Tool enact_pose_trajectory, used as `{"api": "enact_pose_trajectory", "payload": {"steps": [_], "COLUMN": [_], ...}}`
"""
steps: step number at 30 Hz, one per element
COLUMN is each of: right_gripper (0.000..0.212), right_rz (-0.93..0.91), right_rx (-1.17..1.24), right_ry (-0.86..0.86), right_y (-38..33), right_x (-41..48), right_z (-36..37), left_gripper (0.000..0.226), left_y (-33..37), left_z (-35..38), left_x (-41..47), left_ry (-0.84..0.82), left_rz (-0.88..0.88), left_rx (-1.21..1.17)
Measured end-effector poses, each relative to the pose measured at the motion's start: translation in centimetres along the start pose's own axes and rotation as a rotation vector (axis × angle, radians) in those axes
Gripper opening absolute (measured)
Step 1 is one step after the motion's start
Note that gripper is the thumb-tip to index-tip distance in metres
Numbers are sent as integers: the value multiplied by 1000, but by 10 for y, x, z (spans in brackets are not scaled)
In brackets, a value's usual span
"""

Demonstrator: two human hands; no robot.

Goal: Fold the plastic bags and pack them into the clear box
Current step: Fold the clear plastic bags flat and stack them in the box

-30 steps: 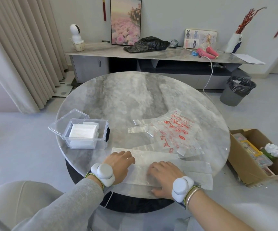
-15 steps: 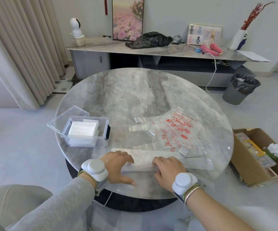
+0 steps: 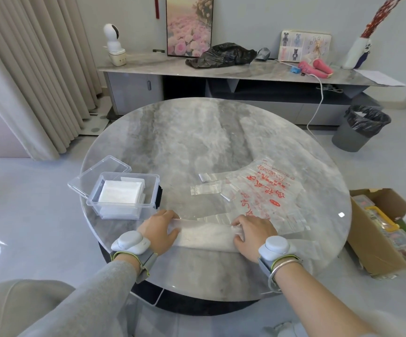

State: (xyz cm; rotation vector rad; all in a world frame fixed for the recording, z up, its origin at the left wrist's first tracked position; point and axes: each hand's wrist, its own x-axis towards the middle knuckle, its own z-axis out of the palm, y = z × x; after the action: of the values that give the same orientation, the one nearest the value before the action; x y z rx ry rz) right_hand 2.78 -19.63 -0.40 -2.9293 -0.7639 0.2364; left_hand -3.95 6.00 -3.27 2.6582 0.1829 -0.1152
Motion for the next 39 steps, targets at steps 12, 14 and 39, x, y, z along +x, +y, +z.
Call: {"api": "enact_pose_trajectory", "payload": {"steps": [12,14,39], "right_gripper": [41,40,110], "right_rz": [7,11,210], "right_rx": [-93,-88,14], "right_ry": [36,41,-21], "right_y": [1,1,0], "right_x": [1,0,-30], "right_z": [11,10,63], "left_gripper": [59,62,72], "left_y": [12,15,8], "left_z": [6,10,72], "left_x": [-5,-4,-23], "left_ry": [273,322,77], "left_rz": [261,338,416], "left_rx": [431,416,380]}}
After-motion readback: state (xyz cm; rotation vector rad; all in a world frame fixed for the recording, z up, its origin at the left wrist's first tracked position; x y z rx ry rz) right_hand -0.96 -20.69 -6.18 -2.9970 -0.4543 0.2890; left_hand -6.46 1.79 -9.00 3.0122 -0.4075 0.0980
